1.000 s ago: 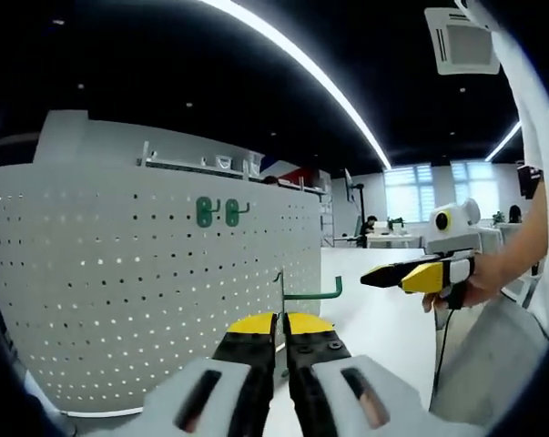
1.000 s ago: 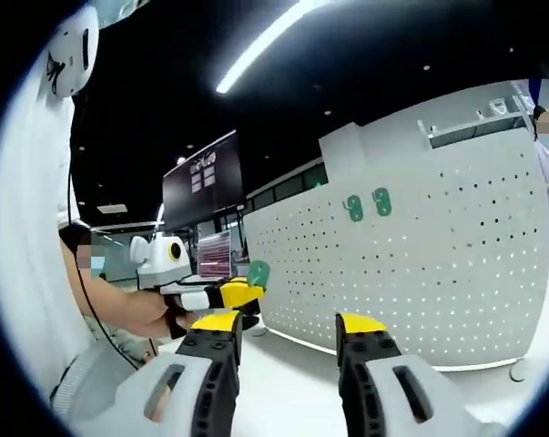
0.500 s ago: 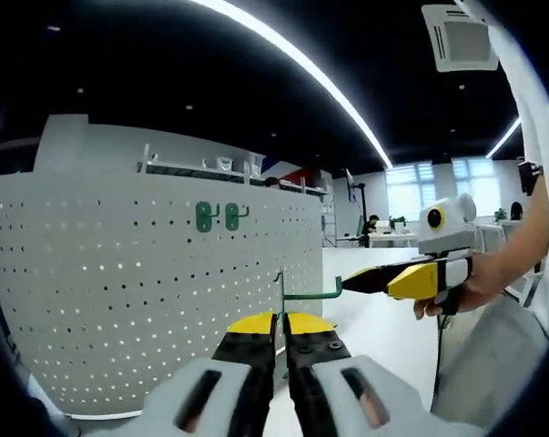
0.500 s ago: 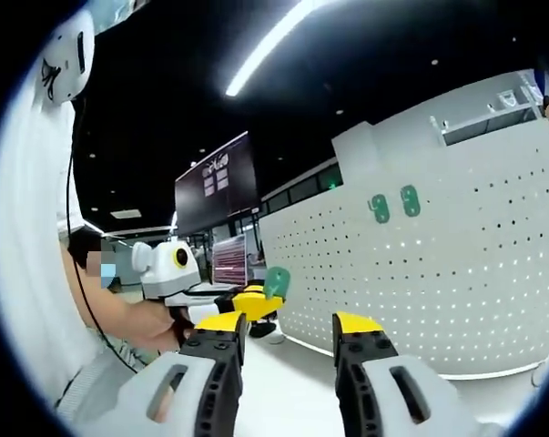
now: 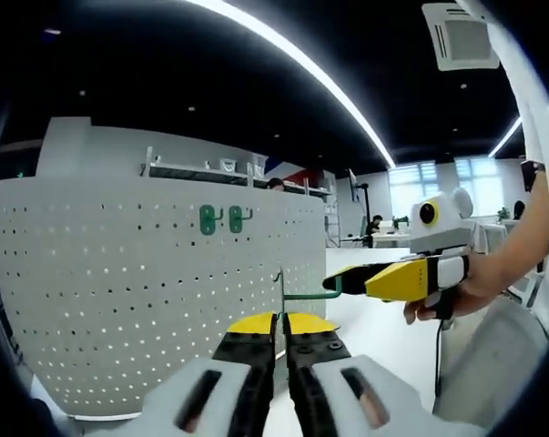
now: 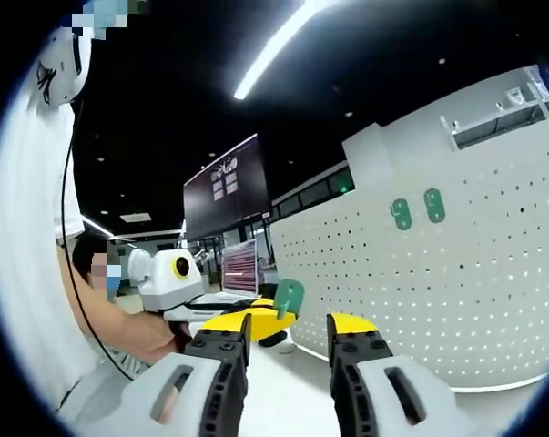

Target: Insert the hook assembly into the mounting plate slot until the hook locks in place.

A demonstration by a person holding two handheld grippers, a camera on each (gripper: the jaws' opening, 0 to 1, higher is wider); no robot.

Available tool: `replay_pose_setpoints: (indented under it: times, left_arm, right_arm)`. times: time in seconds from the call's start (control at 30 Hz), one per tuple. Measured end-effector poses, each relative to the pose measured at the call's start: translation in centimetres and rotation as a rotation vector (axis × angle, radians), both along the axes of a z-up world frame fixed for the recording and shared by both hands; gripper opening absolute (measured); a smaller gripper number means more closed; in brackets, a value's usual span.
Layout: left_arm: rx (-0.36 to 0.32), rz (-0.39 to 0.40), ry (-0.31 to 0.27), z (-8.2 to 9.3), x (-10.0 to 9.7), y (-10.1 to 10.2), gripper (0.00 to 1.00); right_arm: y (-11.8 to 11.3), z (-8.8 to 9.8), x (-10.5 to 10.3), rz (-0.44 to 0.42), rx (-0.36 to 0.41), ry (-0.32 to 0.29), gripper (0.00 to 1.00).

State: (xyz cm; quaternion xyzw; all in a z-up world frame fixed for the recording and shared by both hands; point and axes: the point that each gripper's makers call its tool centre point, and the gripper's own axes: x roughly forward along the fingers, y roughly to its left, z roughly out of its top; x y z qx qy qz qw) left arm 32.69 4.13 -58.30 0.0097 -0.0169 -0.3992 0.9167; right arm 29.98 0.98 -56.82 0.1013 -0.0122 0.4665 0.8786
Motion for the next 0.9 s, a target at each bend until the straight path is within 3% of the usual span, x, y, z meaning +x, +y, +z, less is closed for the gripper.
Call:
replay_pose_setpoints:
  times: [0.43, 0.9]
  left_arm:
    - [-0.015, 0.012, -0.001, 0.2, -0.5, 0.1, 0.03]
    - [-0.028, 0.021, 0.004, 0.2, -0.9, -0.1, 0.03]
  right_arm:
    - [1.5, 0.3, 0.4, 0.025, -0.005, -0.009, 0.24]
    - [2.3, -0.3, 1.0, -0.006, -0.004, 0.040, 0.13]
